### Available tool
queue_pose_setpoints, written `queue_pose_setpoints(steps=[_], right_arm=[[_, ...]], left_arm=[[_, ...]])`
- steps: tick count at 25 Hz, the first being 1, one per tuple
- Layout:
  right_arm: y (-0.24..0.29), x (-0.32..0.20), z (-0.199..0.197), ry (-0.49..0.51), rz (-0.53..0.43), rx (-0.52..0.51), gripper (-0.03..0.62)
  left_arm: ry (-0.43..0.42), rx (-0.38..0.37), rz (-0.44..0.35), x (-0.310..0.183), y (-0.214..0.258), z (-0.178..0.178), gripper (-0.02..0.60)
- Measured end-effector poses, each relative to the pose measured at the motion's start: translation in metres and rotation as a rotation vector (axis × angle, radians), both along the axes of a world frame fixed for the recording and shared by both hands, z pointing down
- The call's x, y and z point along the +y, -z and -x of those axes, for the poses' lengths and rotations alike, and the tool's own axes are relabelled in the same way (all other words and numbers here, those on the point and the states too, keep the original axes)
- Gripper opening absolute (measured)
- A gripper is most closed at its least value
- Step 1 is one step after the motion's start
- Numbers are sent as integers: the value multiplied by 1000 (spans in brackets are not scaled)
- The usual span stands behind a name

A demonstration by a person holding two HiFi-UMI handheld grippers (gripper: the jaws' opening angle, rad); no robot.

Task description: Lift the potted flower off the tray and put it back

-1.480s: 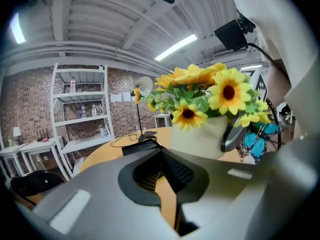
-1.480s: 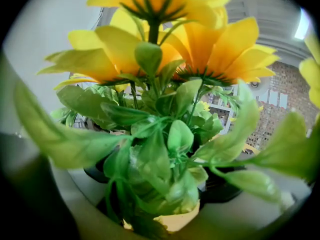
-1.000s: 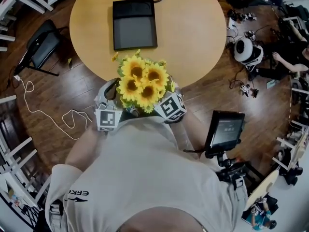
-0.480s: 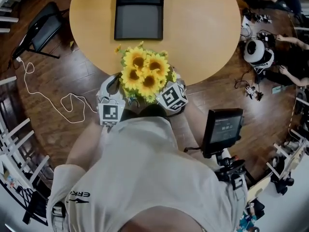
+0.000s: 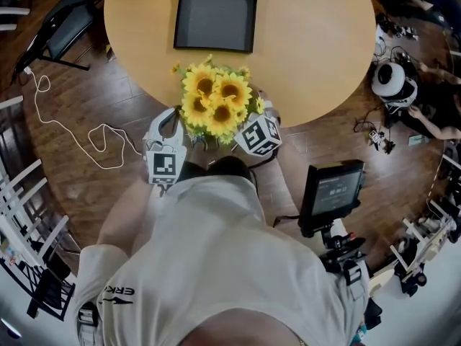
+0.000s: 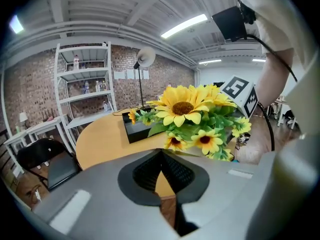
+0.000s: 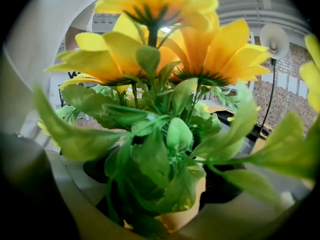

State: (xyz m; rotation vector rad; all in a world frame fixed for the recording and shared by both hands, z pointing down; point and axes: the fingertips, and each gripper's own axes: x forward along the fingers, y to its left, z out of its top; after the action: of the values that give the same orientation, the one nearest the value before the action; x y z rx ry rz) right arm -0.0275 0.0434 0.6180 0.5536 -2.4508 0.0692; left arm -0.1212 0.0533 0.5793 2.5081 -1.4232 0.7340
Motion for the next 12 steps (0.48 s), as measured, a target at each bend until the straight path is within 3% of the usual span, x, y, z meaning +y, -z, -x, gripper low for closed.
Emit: queue_pose_setpoints(steps=[12], right_arm=[[-7,-8,2,132,-49,27,525]], left_arm=[[12,-4,26,4,-12,8,2]])
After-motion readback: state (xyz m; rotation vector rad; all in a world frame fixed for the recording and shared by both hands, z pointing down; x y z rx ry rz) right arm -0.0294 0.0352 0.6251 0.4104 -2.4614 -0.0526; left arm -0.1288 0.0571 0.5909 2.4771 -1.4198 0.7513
